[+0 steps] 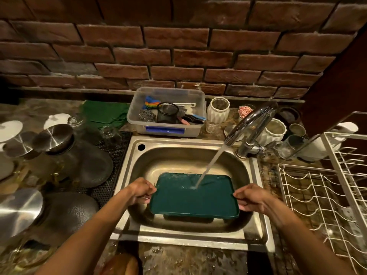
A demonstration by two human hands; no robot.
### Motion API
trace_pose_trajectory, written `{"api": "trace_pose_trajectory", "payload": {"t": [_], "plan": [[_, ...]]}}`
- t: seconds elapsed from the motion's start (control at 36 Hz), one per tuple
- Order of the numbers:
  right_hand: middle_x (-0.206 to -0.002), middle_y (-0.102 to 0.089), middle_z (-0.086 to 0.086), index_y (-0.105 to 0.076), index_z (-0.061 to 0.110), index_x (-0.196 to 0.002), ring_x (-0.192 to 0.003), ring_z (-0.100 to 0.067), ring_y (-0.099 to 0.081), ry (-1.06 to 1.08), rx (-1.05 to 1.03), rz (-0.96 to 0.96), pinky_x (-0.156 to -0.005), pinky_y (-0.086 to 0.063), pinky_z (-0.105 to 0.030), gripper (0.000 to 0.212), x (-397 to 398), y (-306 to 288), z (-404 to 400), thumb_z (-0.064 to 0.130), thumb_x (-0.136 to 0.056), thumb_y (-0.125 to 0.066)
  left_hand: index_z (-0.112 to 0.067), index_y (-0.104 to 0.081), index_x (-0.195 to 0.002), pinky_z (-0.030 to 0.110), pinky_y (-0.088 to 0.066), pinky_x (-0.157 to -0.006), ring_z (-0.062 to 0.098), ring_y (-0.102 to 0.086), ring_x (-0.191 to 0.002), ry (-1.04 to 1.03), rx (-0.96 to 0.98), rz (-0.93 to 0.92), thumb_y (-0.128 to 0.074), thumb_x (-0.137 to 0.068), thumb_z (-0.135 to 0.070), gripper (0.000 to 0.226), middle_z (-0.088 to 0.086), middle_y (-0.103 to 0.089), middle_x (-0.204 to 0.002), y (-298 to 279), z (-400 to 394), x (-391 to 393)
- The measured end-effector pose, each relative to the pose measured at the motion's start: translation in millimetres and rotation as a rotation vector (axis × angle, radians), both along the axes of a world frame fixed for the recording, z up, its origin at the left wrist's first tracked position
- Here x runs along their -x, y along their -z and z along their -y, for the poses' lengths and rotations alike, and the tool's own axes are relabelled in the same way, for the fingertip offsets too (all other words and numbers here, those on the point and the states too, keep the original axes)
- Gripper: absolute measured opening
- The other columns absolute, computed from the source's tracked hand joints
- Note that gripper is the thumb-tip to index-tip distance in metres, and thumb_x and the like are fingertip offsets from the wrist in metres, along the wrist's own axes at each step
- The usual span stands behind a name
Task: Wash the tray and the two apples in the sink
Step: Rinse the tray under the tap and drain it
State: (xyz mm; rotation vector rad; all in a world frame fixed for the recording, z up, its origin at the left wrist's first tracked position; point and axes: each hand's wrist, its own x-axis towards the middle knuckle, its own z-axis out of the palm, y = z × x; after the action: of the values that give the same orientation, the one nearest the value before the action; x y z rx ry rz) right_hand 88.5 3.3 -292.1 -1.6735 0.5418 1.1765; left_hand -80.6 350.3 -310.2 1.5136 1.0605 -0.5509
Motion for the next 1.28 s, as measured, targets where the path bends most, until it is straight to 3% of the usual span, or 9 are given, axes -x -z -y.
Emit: {"api": "trace_pose_trajectory", "payload": {"t": [0.22, 0.31, 0.39, 0.5, 0.64, 0.89, 1.0, 1.17, 1.28], "plan": [[-0.062, -0.063, -0.009, -0.057, 0.005, -0.069, -0.065, -0.018, -0.065, -0.04, 0.096, 0.097, -0.049, -0.054, -0.027, 0.035, 26.5, 29.8, -9.7, -0.012, -0.098, -0.048, -0.009, -0.056, -0.068, 0.017, -0.042, -0.032, 0.005, -0.057, -0.04, -0.069, -0.006, 0.15, -0.051, -0.099, 0.006, 0.035, 0.005, -0.059, -0.059, -19.9, -13.4, -22.5], [-0.059, -0.057, -0.008, -0.054, 0.008, -0.063, -0.058, -0.017, -0.06, -0.011, 0.064, 0.137, -0.043, -0.053, -0.024, 0.041, 27.1, 33.8, -12.7, -0.012, -0.098, -0.048, -0.009, -0.063, -0.085, 0.022, -0.052, -0.044, 0.013, -0.066, -0.064, -0.116, -0.013, 0.216, -0.057, -0.099, 0.002, 0.018, 0.008, -0.066, -0.076, -24.4, -11.1, -30.4], [-0.081, -0.068, -0.017, -0.064, -0.002, -0.079, -0.076, -0.024, -0.068, 0.029, 0.023, 0.166, -0.051, -0.06, -0.028, 0.025, 20.6, 33.4, -11.7, -0.011, -0.097, -0.051, -0.008, -0.065, -0.102, 0.025, -0.05, -0.055, 0.015, -0.063, -0.07, -0.158, -0.019, 0.264, -0.057, -0.099, 0.0, 0.011, 0.007, -0.067, -0.081, -24.2, -8.0, -33.9], [-0.09, -0.079, -0.015, -0.068, -0.006, -0.101, -0.08, -0.024, -0.077, 0.113, -0.01, 0.224, -0.057, -0.061, -0.028, 0.014, 7.7, 26.6, -8.9, -0.009, -0.097, -0.055, -0.006, -0.065, -0.11, 0.017, -0.042, -0.036, 0.004, -0.055, -0.046, -0.241, -0.005, 0.278, -0.054, -0.1, 0.002, 0.017, 0.0, -0.063, -0.062, -19.4, -1.5, -32.1], [-0.09, -0.076, -0.01, -0.072, 0.008, -0.1, -0.088, -0.026, -0.07, 0.06, 0.031, 0.315, -0.088, -0.061, -0.045, 0.018, -10.7, 1.3, -6.0, -0.005, -0.095, -0.061, -0.004, -0.068, -0.108, 0.035, -0.056, -0.067, 0.018, -0.064, -0.084, -0.276, 0.069, 0.218, -0.049, -0.101, 0.003, 0.021, 0.013, -0.068, -0.093, -10.1, 17.3, -24.7], [-0.08, -0.073, -0.01, -0.067, 0.007, -0.088, -0.069, -0.018, -0.071, -0.061, 0.102, 0.335, -0.056, -0.06, -0.03, 0.016, -29.0, -20.0, -3.7, -0.004, -0.097, -0.059, -0.002, -0.069, -0.109, 0.03, -0.05, -0.058, 0.018, -0.057, -0.067, -0.225, 0.114, 0.109, -0.053, -0.101, 0.0, 0.018, 0.007, -0.065, -0.071, 6.9, 33.0, -12.1], [-0.085, -0.076, -0.014, -0.067, 0.005, -0.089, -0.077, -0.023, -0.077, -0.093, 0.127, 0.242, -0.065, -0.064, -0.035, 0.013, -26.0, -12.9, 0.4, -0.001, -0.097, -0.059, -0.008, -0.065, -0.085, 0.03, -0.046, -0.061, 0.015, -0.047, -0.064, -0.125, 0.132, 0.042, -0.051, -0.101, 0.002, 0.023, 0.007, -0.051, -0.069, 0.1, 18.8, -12.9], [-0.046, -0.065, -0.004, -0.063, 0.002, -0.086, -0.034, -0.009, -0.061, -0.129, 0.153, 0.084, -0.036, -0.051, -0.02, 0.018, -1.1, 4.3, -2.2, -0.002, -0.1, -0.054, -0.009, -0.055, -0.072, 0.016, -0.038, -0.038, 0.008, -0.04, -0.037, -0.059, 0.076, 0.028, -0.046, -0.103, -0.001, 0.034, -0.001, -0.041, -0.045, -23.3, -3.1, -20.8], [-0.052, -0.071, -0.006, -0.061, -0.001, -0.085, -0.041, -0.012, -0.068, -0.118, 0.12, 0.024, -0.035, -0.05, -0.02, 0.023, 19.4, 18.8, -9.9, -0.005, -0.103, -0.047, -0.009, -0.065, -0.085, 0.022, -0.049, -0.048, 0.01, -0.056, -0.053, -0.097, 0.046, 0.113, -0.056, -0.101, -0.006, 0.018, 0.002, -0.057, -0.061, -37.1, -11.4, -29.3]]}}
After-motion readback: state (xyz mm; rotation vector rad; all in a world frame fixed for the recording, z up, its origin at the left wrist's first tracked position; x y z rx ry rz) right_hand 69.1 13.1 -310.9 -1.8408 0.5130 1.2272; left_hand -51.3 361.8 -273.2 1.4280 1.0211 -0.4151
